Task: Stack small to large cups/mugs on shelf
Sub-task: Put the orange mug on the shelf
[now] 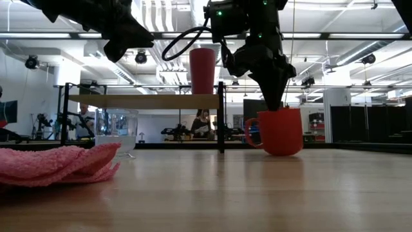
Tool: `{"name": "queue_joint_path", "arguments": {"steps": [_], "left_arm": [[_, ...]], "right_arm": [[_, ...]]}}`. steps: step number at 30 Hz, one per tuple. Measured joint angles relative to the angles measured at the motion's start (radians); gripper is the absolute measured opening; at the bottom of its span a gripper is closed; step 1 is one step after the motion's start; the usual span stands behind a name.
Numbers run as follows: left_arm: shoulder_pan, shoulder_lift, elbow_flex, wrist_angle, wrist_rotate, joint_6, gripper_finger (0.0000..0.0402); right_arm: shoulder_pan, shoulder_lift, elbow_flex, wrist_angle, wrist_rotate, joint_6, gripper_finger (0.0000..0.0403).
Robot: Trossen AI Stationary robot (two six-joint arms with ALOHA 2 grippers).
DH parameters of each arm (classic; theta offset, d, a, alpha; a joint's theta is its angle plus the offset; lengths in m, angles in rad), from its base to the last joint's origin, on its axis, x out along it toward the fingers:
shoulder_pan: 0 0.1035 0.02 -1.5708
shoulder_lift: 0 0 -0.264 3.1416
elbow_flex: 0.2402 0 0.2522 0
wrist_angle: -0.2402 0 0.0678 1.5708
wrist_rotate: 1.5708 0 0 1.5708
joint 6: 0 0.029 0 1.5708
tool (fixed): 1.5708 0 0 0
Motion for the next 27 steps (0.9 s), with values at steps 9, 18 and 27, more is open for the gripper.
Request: {"name": "queue_joint_path", "arguments": {"steps": [9, 18, 27], "left_arm": [[0.000, 0.002, 0.000, 0.001, 0.000, -0.002, 0.0075], [0.000, 0.003, 0.000, 0.002, 0.000, -0.003, 0.0075], [0.000, 0.003, 0.000, 0.002, 0.000, -0.003, 0.0075]], "right_arm": [[0.000, -0.002, 0.121, -0.012, 0.001, -0.154, 0.0034], [0.000, -0.004, 0.228, 0.029, 0.000, -0.398, 0.0033], [-0.053, -0.004, 0.220, -0.007, -0.003, -0.368, 0.0033]]}}
